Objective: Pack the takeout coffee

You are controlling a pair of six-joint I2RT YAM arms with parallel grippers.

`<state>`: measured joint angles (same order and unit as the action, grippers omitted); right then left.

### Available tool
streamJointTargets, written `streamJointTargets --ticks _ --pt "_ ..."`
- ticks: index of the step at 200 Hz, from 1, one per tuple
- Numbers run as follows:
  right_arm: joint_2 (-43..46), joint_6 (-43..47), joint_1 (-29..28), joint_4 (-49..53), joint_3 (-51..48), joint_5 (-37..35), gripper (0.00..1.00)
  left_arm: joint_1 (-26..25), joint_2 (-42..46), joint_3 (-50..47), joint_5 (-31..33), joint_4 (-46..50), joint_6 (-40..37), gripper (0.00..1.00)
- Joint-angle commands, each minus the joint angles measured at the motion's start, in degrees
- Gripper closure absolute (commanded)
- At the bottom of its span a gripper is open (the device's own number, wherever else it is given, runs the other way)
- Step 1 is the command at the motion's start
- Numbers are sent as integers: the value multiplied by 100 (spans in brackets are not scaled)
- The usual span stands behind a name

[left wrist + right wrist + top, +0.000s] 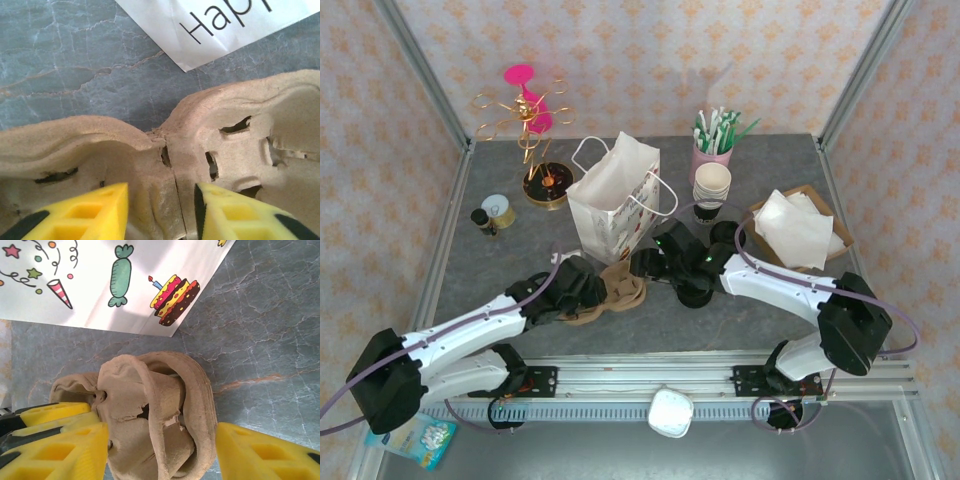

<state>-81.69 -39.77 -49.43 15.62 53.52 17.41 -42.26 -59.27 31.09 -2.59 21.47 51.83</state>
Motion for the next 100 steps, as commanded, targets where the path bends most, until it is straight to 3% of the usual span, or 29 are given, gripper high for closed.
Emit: streamJointTargets --ticks 1,42,100 --pt "66 39 41 -68 -95 -54 42 34 -111 290 26 199 -112 42" --pt "22 4 66 -163 -165 -67 41 -25 -489 381 92 227 -33 39" --pt "26 4 76 -268 -267 21 41 -59 -720 510 218 134 -125 54"
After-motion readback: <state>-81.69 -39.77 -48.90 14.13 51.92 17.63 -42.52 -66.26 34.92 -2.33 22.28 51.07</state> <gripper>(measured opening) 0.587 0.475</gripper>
